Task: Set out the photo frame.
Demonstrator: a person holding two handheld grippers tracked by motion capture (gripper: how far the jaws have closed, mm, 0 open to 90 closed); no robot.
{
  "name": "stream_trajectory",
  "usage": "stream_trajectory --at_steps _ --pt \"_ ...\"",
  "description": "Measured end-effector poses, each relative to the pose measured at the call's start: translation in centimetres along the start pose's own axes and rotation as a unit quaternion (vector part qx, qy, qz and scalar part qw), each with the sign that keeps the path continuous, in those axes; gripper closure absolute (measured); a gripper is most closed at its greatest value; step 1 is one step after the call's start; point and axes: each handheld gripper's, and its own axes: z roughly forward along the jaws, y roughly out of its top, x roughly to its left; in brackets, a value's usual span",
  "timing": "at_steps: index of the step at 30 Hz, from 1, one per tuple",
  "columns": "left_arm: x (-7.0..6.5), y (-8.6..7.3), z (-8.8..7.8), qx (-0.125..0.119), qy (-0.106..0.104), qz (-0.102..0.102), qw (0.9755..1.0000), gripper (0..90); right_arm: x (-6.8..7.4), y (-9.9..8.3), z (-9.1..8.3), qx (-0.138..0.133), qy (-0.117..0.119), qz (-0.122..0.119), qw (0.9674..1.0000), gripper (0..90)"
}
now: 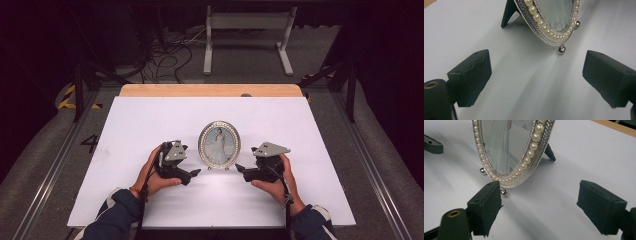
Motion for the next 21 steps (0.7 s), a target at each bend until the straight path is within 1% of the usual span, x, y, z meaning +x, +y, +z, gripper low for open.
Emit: stream_trajectory --at_steps 7,11,15,21 --pt "0.1 -0.9 -0.9 0.006 0.008 0.000 1.0000 9.2 -0.4 -0.5 -0.7 0.007 -0.006 -0.014 0.9999 18.2" --pt "0.2 -1.3 -1.4 0.007 0.011 -0.001 0.9999 9.2 -0.5 -0.7 -1.0 0.008 -0.008 -0.017 0.9998 18.1" --pt "0.2 -1.8 -2.0 0.003 0.017 -0.002 0.9999 9.2 -0.6 -0.9 -1.5 0.005 -0.012 -0.027 0.9996 18.1" --pt "0.2 -2.5 -2.7 0.007 0.023 0.000 0.9997 9.2 -0.7 -1.3 -2.2 0.004 -0.015 -0.034 0.9993 18.1"
